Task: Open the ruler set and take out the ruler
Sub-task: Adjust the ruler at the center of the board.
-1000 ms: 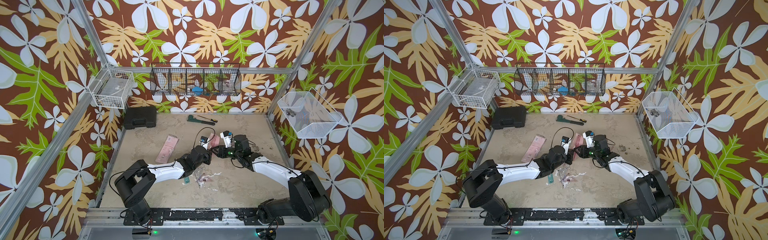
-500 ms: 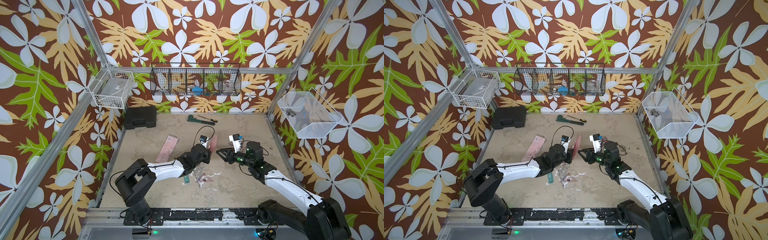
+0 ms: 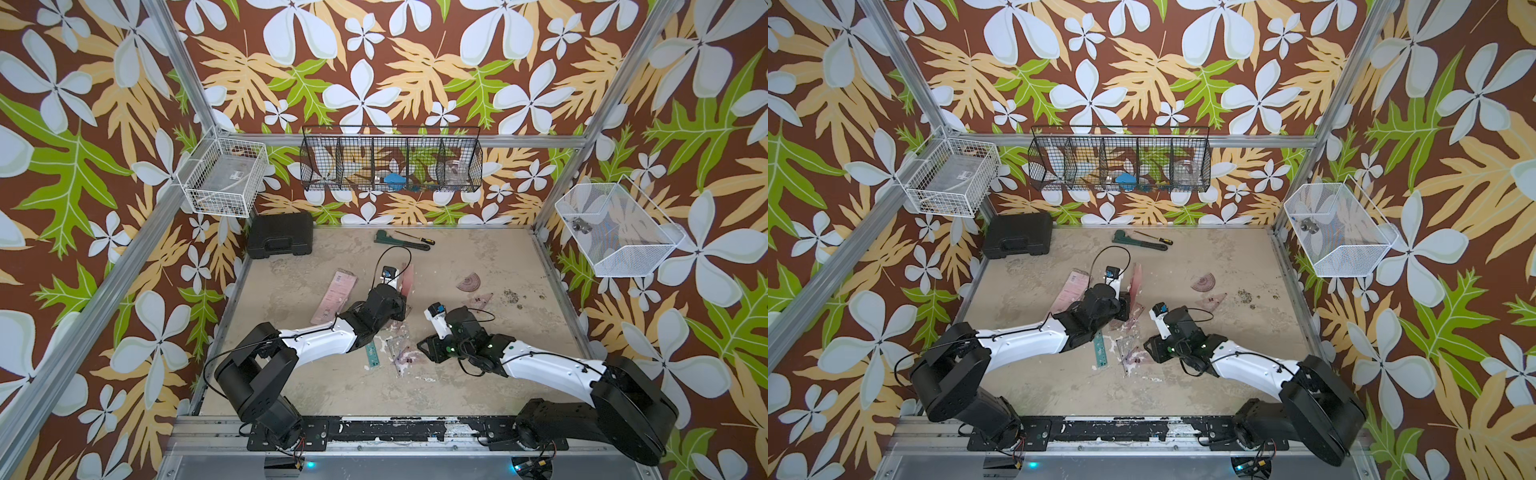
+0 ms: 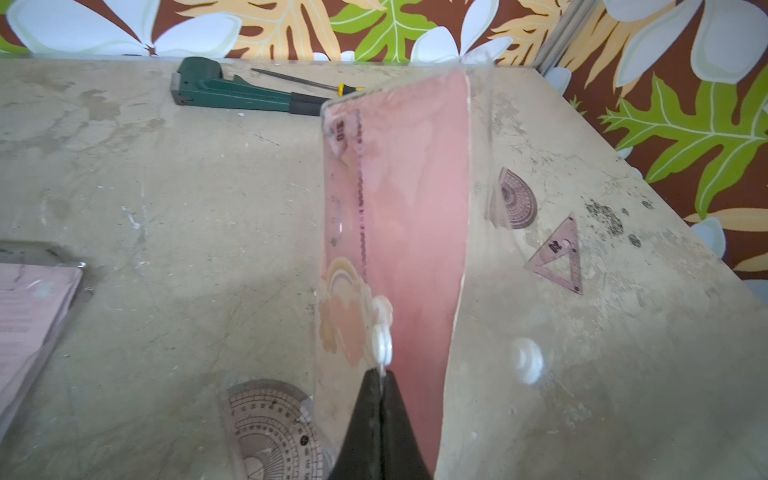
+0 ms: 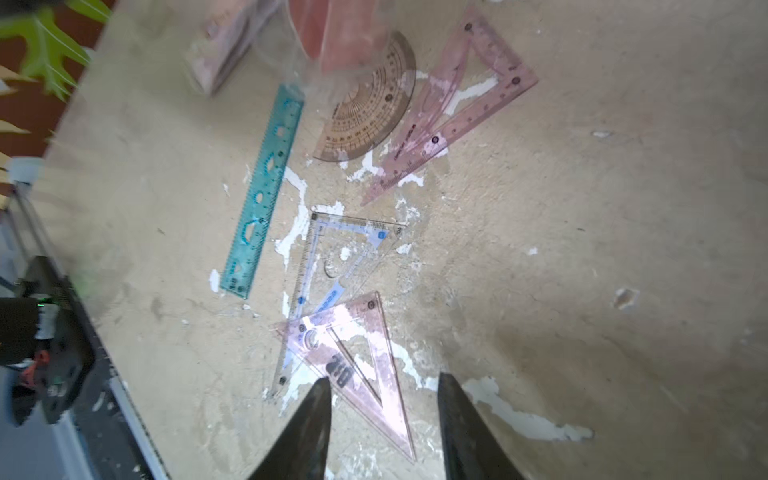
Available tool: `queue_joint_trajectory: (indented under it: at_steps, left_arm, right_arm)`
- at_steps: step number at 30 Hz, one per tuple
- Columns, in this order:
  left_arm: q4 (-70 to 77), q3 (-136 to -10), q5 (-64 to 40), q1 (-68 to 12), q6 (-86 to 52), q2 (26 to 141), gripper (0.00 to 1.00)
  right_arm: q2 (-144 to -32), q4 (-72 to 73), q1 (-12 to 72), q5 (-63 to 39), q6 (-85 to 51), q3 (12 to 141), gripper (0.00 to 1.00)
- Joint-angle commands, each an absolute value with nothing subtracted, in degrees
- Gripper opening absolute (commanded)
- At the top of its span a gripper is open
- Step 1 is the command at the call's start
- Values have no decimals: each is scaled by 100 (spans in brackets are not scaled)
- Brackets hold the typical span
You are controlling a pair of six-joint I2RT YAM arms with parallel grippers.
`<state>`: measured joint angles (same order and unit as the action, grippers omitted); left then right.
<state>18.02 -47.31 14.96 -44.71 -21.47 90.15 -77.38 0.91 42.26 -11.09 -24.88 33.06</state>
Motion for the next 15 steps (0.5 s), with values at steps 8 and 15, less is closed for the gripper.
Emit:
queue_joint_trajectory:
  at_steps: [8, 15]
  left_arm:
    - [1709, -4492, 1740, -4353, -2268, 8756, 0]
    - [1760, -4399, 1823, -4311, -2215, 8657, 0]
  right_arm:
    - [-9200, -555, 4886, 150, -2050, 4317, 51]
    - [-9475, -671, 5142, 357, -2226, 4327, 52]
